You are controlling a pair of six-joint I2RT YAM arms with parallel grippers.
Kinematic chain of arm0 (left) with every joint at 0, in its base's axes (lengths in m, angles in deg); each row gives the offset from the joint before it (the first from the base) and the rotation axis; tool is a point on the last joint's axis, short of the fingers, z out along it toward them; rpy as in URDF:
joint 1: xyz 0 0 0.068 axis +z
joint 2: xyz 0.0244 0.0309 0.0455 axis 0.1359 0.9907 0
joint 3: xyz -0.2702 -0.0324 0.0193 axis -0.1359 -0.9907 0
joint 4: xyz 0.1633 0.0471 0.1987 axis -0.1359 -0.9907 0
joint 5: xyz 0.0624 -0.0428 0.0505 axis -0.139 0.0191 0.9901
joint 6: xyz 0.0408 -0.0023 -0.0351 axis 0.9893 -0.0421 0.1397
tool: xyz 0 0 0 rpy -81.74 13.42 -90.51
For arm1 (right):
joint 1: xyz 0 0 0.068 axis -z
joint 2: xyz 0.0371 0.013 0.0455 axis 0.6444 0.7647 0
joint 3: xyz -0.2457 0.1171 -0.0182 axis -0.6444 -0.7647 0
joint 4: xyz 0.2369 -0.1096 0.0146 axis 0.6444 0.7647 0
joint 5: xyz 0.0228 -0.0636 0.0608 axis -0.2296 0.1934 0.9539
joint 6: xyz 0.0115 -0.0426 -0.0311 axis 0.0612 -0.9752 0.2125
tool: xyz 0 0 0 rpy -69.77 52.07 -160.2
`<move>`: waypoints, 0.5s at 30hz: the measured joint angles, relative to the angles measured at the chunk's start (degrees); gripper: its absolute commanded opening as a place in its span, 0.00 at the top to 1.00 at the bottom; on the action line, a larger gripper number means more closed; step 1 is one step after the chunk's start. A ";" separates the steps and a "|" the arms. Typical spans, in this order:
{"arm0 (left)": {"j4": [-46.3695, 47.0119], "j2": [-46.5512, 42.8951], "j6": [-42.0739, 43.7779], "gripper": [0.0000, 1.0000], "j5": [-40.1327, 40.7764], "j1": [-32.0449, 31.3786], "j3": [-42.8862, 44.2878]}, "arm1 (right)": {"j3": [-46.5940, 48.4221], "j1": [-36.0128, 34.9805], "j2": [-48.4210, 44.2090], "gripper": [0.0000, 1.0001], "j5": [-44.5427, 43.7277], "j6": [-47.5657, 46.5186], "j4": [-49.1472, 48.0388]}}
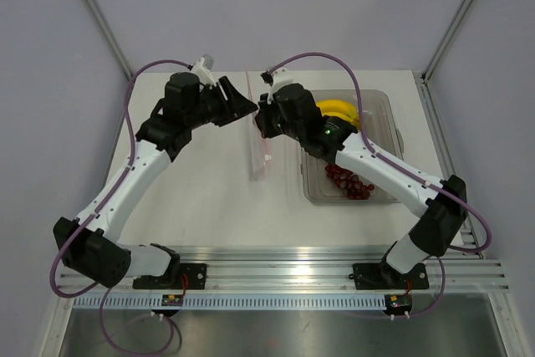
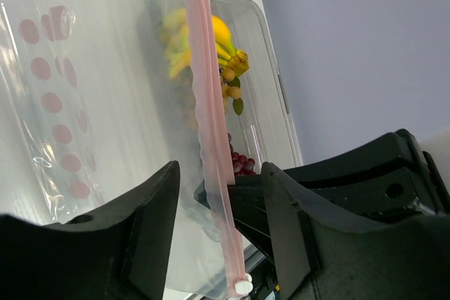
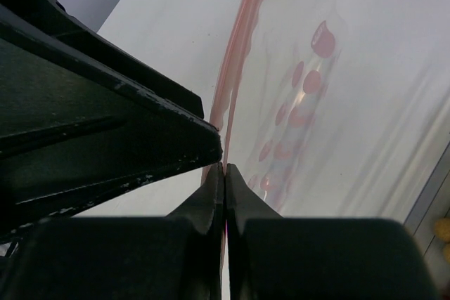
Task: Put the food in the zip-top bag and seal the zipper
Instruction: Open the zipper of the food storage bag at the center of the board.
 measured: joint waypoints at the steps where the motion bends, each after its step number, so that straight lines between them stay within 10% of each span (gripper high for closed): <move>1: -0.66 0.31 0.24 0.50 0.37 -0.20 0.35 | 0.00 -0.04 0.00 1.00 0.00 0.00 0.00; 15: -3.67 1.31 2.34 0.59 2.69 -1.53 0.55 | -0.26 -0.17 0.00 1.00 -0.04 0.00 0.44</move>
